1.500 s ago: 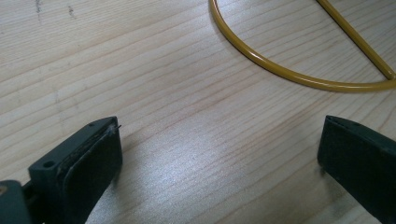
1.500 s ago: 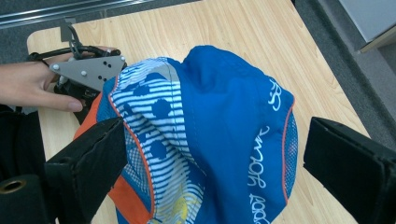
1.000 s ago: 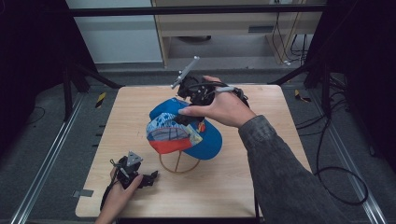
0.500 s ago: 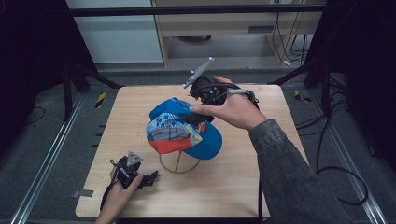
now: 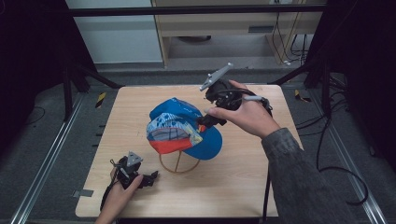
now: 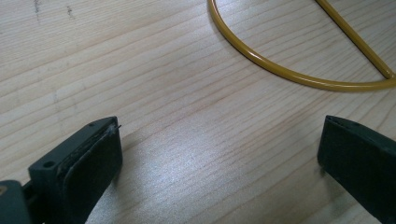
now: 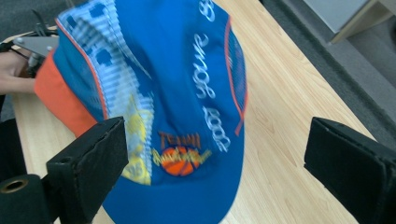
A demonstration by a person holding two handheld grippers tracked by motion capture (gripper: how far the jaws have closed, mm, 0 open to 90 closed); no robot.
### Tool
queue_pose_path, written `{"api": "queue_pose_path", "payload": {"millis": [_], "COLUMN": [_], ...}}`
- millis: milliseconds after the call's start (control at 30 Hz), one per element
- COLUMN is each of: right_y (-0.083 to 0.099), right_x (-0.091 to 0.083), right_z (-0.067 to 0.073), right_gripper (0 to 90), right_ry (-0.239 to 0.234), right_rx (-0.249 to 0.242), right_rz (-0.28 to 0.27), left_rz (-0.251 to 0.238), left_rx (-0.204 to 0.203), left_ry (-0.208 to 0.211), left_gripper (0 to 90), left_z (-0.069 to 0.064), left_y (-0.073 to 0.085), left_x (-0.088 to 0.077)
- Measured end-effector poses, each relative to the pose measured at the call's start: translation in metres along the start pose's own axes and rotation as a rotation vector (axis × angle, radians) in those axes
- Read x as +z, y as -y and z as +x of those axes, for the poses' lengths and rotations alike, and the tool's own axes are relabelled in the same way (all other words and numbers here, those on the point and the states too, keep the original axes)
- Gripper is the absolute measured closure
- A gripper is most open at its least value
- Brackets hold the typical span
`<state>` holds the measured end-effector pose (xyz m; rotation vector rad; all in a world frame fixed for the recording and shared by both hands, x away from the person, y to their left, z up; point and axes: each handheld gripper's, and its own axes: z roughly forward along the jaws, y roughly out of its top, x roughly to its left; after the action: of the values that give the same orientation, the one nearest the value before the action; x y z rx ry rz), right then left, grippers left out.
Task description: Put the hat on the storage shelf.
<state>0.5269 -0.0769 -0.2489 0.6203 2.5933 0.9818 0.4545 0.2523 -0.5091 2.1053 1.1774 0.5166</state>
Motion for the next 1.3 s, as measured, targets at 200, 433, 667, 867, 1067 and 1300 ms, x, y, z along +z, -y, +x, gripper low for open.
{"api": "queue_pose_path", "payload": {"millis": [200,433,667,867,1067,1300], "right_y": [0.023,0.059,0.083,0.11,0.133,0.16], "right_x": [-0.006,-0.01,-0.011,-0.01,-0.003,0.01], "right_z": [-0.004,-0.011,-0.013,-0.013,-0.013,-0.011], "right_gripper": [8.3,12.7,14.2,14.5,14.5,14.5], "right_ry": [0.032,0.067,0.086,0.101,0.112,0.126], "right_rx": [0.035,0.081,0.102,0.13,0.161,0.207], "right_rz": [-0.022,-0.022,-0.023,-0.019,-0.027,-0.043], "left_rz": [-0.003,0.0,0.0,0.0,0.0,0.0], "left_rx": [0.0,0.0,0.0,0.0,0.0,0.0], "left_ry": [0.0,0.0,0.0,0.0,0.001,0.0], "left_gripper": [0.0,0.0,0.0,0.0,0.0,0.0], "left_z": [0.0,0.0,0.0,0.0,0.0,0.0], "left_y": [0.0,0.0,0.0,0.0,0.0,0.0], "left_x": [0.0,0.0,0.0,0.0,0.0,0.0]}}
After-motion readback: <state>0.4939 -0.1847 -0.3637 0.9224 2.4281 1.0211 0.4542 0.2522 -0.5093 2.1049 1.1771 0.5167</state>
